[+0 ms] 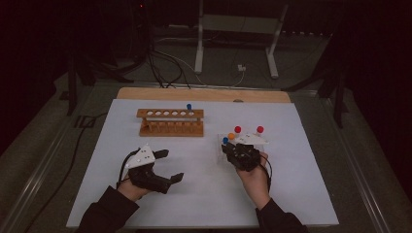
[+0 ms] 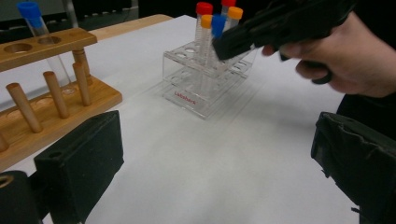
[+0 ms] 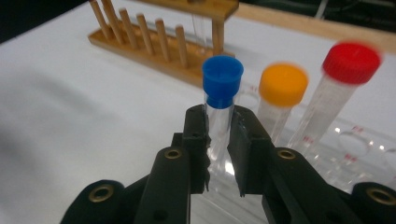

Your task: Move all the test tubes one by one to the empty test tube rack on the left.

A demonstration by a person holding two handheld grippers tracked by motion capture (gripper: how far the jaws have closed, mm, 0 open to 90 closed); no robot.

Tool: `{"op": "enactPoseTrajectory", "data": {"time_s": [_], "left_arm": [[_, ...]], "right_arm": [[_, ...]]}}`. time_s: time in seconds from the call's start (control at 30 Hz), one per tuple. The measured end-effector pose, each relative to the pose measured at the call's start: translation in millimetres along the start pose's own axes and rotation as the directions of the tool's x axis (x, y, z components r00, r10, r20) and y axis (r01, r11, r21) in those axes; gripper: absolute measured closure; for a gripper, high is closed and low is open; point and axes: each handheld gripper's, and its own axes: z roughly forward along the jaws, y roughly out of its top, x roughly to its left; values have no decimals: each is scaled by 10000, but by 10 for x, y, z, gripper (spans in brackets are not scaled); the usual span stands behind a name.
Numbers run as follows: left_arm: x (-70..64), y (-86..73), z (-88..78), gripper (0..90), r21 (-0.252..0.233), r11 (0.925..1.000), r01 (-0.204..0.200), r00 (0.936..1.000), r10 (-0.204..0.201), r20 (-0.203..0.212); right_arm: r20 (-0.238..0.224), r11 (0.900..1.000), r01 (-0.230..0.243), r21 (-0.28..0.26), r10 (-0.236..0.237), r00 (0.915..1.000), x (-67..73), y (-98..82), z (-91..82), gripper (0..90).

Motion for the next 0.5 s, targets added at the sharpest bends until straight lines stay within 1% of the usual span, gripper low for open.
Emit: {"op": "enactPoseTrajectory", "data": {"time_s": [0.07,0.3,0.37,0.47,0.5], "left_arm": [[2,1,0,33,29,10000,17,10000,-17,18],[-11,17,-1,33,60,10000,-29,10000,28,95],[-13,25,-3,32,19,10000,7,9999,-7,150],[-23,45,-13,32,-21,10000,-14,9998,14,214],[-25,50,-17,32,-23,10000,-1,9997,1,242]], "right_arm": [[-14,9998,86,-201,-87,10000,10,33,-54,767],[237,9953,502,-832,-484,9985,76,130,-240,767],[301,9927,492,-1097,-462,9985,95,152,-299,767],[435,9863,655,-1514,-596,9973,144,178,-387,767],[381,9846,720,-1594,-667,9970,166,197,-421,767]]}}
